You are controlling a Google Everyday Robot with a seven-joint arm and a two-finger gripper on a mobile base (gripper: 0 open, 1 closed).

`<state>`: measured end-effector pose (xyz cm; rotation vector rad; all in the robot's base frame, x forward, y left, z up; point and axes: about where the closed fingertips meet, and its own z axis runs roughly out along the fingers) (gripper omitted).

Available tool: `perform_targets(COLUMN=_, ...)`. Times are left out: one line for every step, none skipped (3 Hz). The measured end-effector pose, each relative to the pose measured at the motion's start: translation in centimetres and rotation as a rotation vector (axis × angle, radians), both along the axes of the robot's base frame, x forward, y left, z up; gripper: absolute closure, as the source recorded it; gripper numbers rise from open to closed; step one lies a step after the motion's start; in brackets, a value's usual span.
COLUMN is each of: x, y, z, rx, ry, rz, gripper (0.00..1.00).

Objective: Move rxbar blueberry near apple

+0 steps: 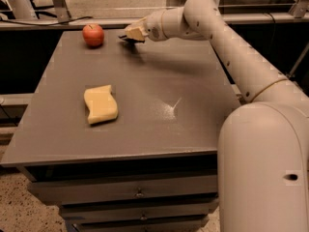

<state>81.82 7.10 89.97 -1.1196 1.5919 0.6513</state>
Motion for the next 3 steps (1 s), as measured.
perform_targets(x=-0.5, y=2.6, z=-0.7, rx=0.015, ry=0.007, rz=0.040, gripper=1.00)
perform_targets(x=-1.2, y=4.9, z=-1.3, rx=0.020, ry=0.022, rz=0.084, gripper=0.84)
perform_targets(x=-1.7, y=6.2, z=-1.5, rx=0.014, ry=0.030, rz=0.114, gripper=0.59)
